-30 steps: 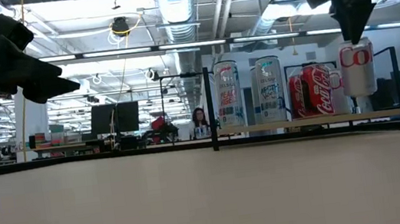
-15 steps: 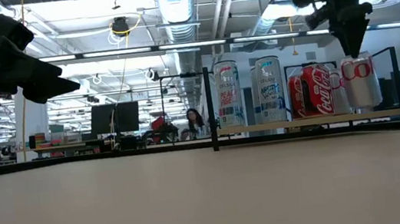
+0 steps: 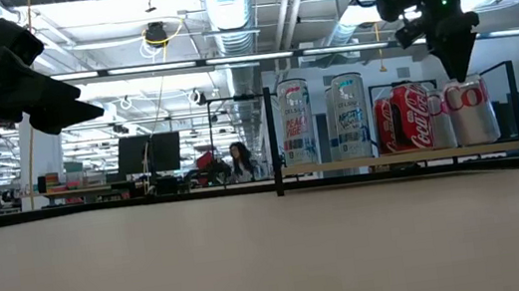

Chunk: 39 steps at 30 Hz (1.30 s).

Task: Place canned beverage on shelf
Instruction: Put the silver soda can on the shelf align with the other silver soda can

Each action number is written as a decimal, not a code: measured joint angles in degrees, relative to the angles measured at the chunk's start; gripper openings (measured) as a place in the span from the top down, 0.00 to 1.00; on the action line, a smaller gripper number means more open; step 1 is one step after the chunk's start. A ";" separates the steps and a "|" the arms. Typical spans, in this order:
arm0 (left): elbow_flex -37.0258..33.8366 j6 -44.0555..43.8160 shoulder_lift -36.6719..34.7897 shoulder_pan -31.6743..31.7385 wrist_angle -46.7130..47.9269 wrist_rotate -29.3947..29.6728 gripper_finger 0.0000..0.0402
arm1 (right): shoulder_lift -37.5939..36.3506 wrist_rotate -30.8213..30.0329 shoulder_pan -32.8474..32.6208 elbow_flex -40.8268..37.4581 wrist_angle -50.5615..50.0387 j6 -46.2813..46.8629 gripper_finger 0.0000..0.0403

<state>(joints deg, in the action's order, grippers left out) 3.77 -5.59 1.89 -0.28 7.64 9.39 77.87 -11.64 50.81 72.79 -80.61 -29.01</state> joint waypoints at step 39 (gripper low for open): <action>0.00 0.00 0.00 0.00 0.00 0.01 0.15 | -1.03 2.75 -0.02 -0.15 2.26 0.06 0.29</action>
<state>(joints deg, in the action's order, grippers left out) 3.77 -5.59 1.89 -0.28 7.64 9.40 76.84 -8.89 50.78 72.64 -78.35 -28.95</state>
